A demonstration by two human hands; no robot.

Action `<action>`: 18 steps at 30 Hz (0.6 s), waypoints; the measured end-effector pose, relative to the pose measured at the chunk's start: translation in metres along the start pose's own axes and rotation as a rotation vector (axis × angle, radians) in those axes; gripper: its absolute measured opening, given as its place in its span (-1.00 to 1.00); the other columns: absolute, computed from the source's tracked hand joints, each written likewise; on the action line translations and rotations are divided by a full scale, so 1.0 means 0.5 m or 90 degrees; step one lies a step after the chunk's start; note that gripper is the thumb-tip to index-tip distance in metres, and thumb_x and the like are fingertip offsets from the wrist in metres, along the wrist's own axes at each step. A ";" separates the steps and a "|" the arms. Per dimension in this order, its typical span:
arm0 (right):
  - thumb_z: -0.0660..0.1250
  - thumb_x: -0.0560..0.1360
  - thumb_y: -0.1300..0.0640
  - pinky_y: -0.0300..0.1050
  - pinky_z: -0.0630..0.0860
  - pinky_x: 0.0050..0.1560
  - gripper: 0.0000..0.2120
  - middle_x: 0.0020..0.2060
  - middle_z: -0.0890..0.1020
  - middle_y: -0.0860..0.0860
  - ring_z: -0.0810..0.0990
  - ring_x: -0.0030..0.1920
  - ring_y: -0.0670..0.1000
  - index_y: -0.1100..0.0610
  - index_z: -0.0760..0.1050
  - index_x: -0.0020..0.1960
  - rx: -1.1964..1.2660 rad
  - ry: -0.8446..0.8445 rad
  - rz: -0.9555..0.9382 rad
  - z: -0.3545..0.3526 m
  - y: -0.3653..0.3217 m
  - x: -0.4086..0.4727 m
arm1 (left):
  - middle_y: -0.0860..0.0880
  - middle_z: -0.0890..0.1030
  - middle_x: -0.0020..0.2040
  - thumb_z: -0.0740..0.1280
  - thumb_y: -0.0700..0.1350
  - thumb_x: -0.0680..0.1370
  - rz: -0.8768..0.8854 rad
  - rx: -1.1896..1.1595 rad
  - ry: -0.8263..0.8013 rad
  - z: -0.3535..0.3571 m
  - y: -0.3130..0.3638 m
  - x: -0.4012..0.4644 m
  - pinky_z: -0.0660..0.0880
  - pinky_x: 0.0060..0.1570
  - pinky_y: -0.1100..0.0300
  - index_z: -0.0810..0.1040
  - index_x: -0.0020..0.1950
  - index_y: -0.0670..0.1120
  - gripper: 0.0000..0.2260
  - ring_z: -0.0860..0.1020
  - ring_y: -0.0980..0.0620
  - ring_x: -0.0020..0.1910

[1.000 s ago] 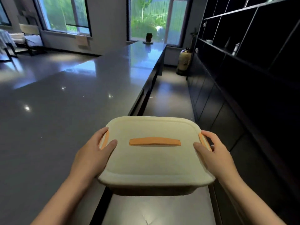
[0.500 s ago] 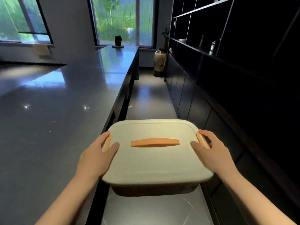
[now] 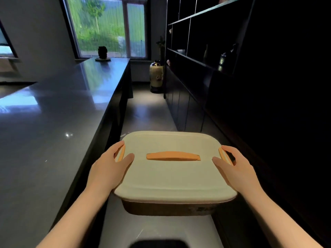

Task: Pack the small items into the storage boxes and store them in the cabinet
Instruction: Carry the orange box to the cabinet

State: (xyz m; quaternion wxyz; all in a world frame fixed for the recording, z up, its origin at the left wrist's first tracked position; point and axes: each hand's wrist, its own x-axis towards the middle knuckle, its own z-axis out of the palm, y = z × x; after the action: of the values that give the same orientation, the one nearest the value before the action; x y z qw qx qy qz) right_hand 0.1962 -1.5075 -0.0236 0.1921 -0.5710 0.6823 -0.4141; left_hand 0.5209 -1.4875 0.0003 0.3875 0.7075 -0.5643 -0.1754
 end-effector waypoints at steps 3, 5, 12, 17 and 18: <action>0.33 0.40 -0.25 -0.33 0.33 -0.36 -0.51 -0.19 0.42 -0.36 0.49 -0.21 -0.23 -0.28 0.29 0.28 0.005 0.005 0.002 0.032 -0.002 0.141 | 0.11 0.57 0.19 0.28 0.19 0.48 -0.018 0.023 -0.018 0.062 0.022 0.131 0.45 0.12 0.02 0.31 0.38 0.22 -0.53 0.53 0.03 0.13; 0.33 0.41 -0.23 -0.35 0.30 -0.35 -0.51 -0.20 0.41 -0.36 0.46 -0.23 -0.25 -0.26 0.29 0.29 -0.004 0.005 -0.003 0.053 -0.006 0.237 | 0.10 0.58 0.16 0.28 0.19 0.49 -0.012 0.026 -0.010 0.100 0.039 0.219 0.44 0.08 0.06 0.34 0.37 0.21 -0.55 0.53 0.06 0.07; 0.29 0.47 -0.19 -0.14 0.38 -0.06 -0.50 0.00 0.46 -0.21 0.46 -0.04 -0.09 -0.21 0.26 0.37 -0.029 -0.041 -0.007 0.175 -0.025 0.543 | 0.03 0.56 0.24 0.27 0.15 0.51 -0.032 0.049 0.010 0.213 0.048 0.523 0.38 0.12 0.08 0.30 0.42 0.16 -0.52 0.52 -0.06 0.19; 0.29 0.49 -0.15 -0.14 0.40 -0.07 -0.58 0.04 0.52 -0.16 0.52 0.03 -0.04 -0.25 0.32 0.32 0.013 -0.047 0.021 0.311 -0.042 0.760 | 0.04 0.55 0.25 0.26 0.18 0.51 -0.020 0.045 0.017 0.277 0.011 0.777 0.40 0.14 0.04 0.29 0.42 0.17 -0.51 0.51 -0.06 0.20; 0.29 0.50 -0.14 -0.16 0.41 -0.11 -0.61 0.03 0.53 -0.17 0.53 0.01 -0.06 -0.26 0.34 0.31 0.036 -0.040 0.030 0.340 -0.046 0.801 | 0.04 0.55 0.25 0.26 0.19 0.50 -0.015 0.040 0.015 0.288 0.003 0.833 0.41 0.14 0.03 0.27 0.43 0.17 -0.50 0.51 -0.06 0.20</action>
State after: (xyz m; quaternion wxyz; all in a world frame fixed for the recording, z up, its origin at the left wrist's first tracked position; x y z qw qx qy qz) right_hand 0.2257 -1.9419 -0.0203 0.2389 -0.5620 0.6771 -0.4106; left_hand 0.5466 -1.9273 -0.0117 0.3694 0.7278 -0.5569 -0.1536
